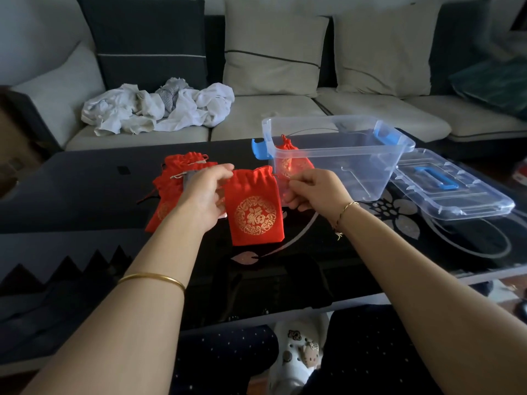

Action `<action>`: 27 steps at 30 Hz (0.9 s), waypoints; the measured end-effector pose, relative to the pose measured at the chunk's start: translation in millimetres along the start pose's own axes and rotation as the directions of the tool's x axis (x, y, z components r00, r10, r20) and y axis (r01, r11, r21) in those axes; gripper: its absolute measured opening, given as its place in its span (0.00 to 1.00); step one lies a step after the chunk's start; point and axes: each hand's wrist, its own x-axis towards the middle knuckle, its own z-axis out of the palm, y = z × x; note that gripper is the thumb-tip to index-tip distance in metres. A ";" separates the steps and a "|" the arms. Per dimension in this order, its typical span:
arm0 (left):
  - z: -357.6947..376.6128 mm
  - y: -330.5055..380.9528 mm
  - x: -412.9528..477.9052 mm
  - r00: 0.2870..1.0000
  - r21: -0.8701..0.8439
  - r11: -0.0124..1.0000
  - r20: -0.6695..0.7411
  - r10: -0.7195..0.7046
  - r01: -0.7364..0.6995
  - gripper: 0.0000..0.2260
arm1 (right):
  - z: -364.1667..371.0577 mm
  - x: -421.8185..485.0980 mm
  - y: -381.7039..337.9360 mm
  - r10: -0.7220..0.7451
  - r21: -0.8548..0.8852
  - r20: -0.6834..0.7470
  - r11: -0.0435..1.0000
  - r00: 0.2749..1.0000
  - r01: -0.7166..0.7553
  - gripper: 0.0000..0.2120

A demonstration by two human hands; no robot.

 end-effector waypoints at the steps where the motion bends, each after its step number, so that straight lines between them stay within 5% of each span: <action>1: -1.7 1.1 0.7 0.999 -0.021 1.000 -0.032 0.003 -0.004 0.04 | 0.3 0.4 -0.2 0.000 0.000 -0.007 1.000 1.000 0.000 0.12; 6: -8.1 -1.3 8.9 0.980 0.096 0.992 -0.175 0.097 -0.081 0.11 | -0.5 3.3 -2.0 0.082 0.068 -0.105 0.995 0.991 -0.075 0.10; 14: -14.4 -0.4 6.8 0.936 0.322 0.930 -0.236 0.261 -0.178 0.05 | -0.7 7.0 1.2 0.139 0.101 -0.264 0.988 0.954 -0.116 0.14; 20: -17.2 -1.8 6.0 0.914 0.579 0.796 -0.205 0.351 -0.176 0.19 | -3.3 13.5 7.7 0.212 0.142 -0.333 0.975 0.919 -0.174 0.15; 24: -19.8 6.9 9.2 0.896 0.317 0.948 -0.419 0.148 -0.008 0.20 | -12.3 18.0 12.4 0.498 0.511 -0.360 0.813 0.789 -0.280 0.13; 27: -11.4 12.7 5.6 0.924 0.082 0.996 -0.378 0.051 -0.022 0.20 | -10.2 20.1 11.0 0.515 0.554 -0.411 0.796 0.752 -0.242 0.14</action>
